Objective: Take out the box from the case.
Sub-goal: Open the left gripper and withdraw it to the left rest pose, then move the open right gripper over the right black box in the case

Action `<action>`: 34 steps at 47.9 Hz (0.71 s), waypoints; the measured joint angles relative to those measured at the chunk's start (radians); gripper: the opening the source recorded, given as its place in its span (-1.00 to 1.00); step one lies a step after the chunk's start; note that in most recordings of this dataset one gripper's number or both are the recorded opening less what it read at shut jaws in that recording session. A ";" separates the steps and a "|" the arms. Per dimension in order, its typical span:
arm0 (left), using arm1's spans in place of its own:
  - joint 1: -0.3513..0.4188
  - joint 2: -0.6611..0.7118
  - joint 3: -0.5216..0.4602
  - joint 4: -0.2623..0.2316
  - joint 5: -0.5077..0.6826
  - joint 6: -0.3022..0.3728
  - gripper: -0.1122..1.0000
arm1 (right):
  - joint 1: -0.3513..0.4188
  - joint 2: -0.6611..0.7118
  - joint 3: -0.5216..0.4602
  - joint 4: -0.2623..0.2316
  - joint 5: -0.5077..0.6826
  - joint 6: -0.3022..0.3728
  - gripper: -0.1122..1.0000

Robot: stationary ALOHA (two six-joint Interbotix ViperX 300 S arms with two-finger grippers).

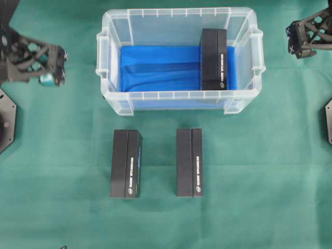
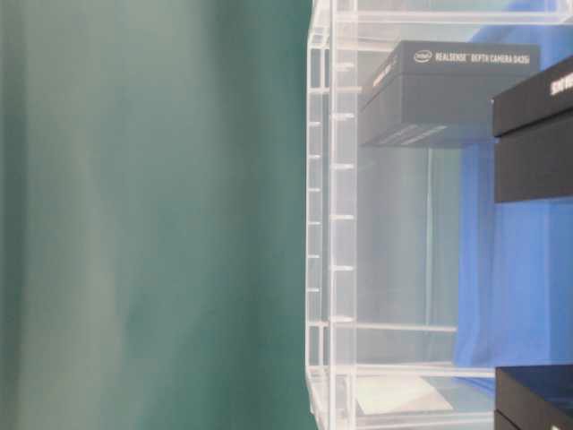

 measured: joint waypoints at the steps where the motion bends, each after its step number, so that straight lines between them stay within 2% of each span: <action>1: 0.021 0.000 0.000 -0.002 0.003 0.020 0.97 | 0.000 0.000 0.000 0.000 0.000 0.000 0.77; 6: 0.107 0.000 0.000 -0.002 0.011 0.091 0.97 | 0.000 0.000 0.000 0.000 0.000 0.003 0.77; 14: 0.192 0.006 -0.005 -0.009 0.011 0.181 0.97 | 0.000 0.000 0.000 -0.002 0.002 0.021 0.77; 34: 0.206 0.014 -0.008 -0.029 0.012 0.196 0.97 | 0.000 0.000 0.000 -0.002 0.002 0.046 0.77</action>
